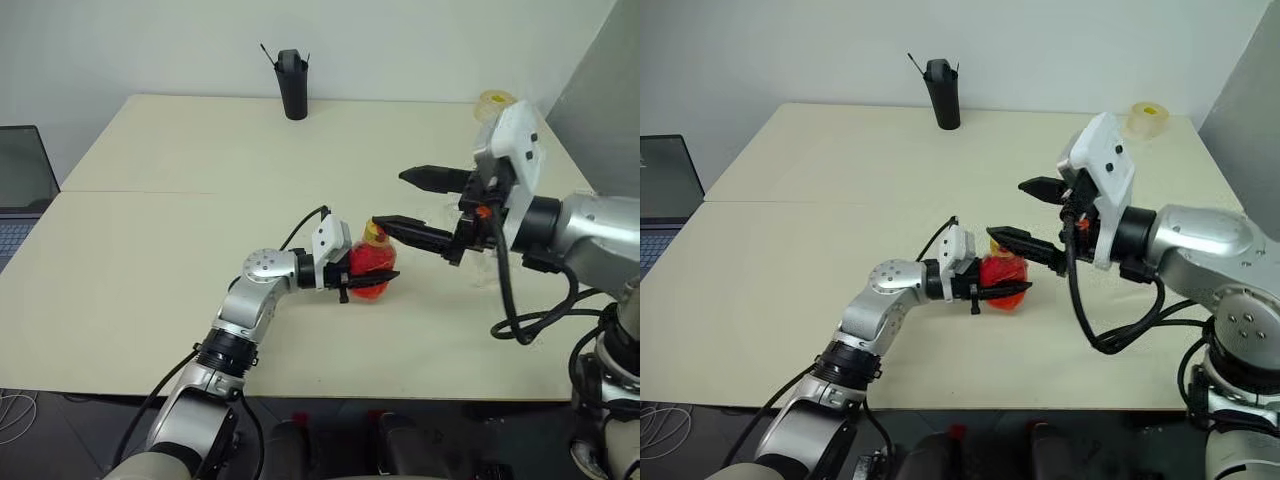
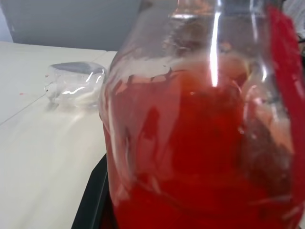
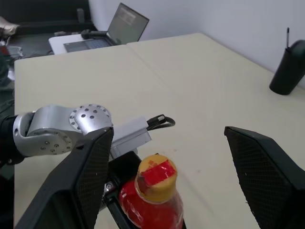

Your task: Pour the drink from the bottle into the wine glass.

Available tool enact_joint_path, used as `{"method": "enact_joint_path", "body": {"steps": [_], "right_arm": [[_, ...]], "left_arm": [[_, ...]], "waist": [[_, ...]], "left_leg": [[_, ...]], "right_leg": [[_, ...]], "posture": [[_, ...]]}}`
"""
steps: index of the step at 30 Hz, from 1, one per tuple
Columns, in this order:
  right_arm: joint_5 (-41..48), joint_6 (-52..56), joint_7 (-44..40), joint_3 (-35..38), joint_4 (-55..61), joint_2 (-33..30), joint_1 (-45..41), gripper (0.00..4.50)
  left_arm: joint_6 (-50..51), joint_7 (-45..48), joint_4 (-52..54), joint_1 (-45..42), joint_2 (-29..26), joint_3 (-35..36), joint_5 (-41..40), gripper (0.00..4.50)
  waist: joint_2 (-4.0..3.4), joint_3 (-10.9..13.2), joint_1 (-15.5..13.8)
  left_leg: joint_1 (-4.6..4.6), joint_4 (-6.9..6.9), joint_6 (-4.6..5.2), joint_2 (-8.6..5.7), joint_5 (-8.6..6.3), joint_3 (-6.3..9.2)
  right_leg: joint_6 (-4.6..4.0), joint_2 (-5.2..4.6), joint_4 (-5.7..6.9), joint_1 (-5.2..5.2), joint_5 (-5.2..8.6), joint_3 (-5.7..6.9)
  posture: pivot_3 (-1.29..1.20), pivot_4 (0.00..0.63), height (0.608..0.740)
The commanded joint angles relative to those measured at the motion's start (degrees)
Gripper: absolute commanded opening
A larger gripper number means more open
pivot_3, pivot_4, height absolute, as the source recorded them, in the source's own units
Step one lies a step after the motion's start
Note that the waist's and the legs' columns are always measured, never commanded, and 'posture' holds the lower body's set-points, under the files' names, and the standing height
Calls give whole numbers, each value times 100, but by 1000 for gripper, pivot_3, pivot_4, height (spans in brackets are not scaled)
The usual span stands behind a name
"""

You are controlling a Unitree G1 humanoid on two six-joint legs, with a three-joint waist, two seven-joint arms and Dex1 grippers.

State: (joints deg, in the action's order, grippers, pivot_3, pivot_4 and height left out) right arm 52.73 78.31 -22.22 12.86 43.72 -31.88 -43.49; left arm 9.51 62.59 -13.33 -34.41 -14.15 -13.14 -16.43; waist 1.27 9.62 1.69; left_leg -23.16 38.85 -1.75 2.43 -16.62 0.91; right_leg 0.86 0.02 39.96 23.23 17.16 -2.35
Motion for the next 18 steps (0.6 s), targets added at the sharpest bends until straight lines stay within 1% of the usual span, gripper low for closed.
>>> {"method": "enact_joint_path", "body": {"steps": [1, 3, 4, 6, 7, 9, 11, 15, 18], "right_arm": [[141, 750, 1130, 303, 648, 644, 51, 3973], [-33, 1185, 1561, 251, 897, 1083, 173, 3973], [-131, 1324, 1830, 296, 1013, 1418, 267, 3973], [-319, 1413, 2417, 448, 1187, 2155, 407, 3973], [-410, 1419, 2706, 437, 1227, 2321, 494, 3973], [-492, 1419, 3068, 321, 1252, 2317, 629, 3973], [-475, 1419, 3388, 276, 1265, 2461, 776, 3973], [-586, 1419, 3925, 194, 1263, 2839, 806, 3973], [-521, 1419, 4148, 71, 1207, 3074, 863, 3973]], "left_arm": [[-239, -99, -29, -182, 117, 67, 43, 1562], [-331, -198, -200, -252, 165, 44, 173, 1555], [-383, -238, -286, -295, 204, 58, 206, 1555], [-457, -299, -439, -391, 288, 72, 249, 1555], [-526, -304, -509, -418, 297, 53, 297, 1555], [-627, -359, -646, -462, 321, 58, 374, 1555], [-683, -382, -729, -488, 341, 84, 398, 1555], [-761, -367, -794, -476, 332, 93, 423, 1554], [-779, -369, -816, -466, 325, 94, 443, 1539]], "waist": [[0, 0, -1], [0, 0, -10], [-1, 0, -10], [-1, -1, -7], [-1, -1, -6], [-2, -2, -7], [-2, -2, -6], [-3, -2, 15], [-4, -2, 20]], "left_leg": [[0, -1, 0, 0, 0, 0], [-1, -1, -1, -1, 0, 0], [-1, -1, -1, 0, 1, 1], [-3, -1, -1, -1, 1, 1], [-3, -1, -1, -1, 1, 1], [-8, -1, -3, -4, 2, 1], [-9, -1, -5, -6, 3, 1], [-9, -3, -5, -5, 3, 1], [-8, -4, -5, -4, 3, 1]], "right_leg": [[0, 0, 0, 0, 0, 0], [0, 0, 0, 0, 0, 0], [0, -1, -1, 0, 0, 2], [0, 0, 0, 1, 0, 1], [0, 0, 1, 3, 0, 0], [1, -2, 0, 6, 0, 2], [1, -5, -4, 6, 1, 4], [1, 0, 0, 10, 1, 0], [1, 3, 1, 10, 1, 0]], "posture": [[0, 150, 740], [0, 150, 740], [0, 150, 740], [0, 150, 740], [0, 150, 740], [0, 150, 740], [0, 150, 740], [0, 150, 740], [0, 150, 740]]}}
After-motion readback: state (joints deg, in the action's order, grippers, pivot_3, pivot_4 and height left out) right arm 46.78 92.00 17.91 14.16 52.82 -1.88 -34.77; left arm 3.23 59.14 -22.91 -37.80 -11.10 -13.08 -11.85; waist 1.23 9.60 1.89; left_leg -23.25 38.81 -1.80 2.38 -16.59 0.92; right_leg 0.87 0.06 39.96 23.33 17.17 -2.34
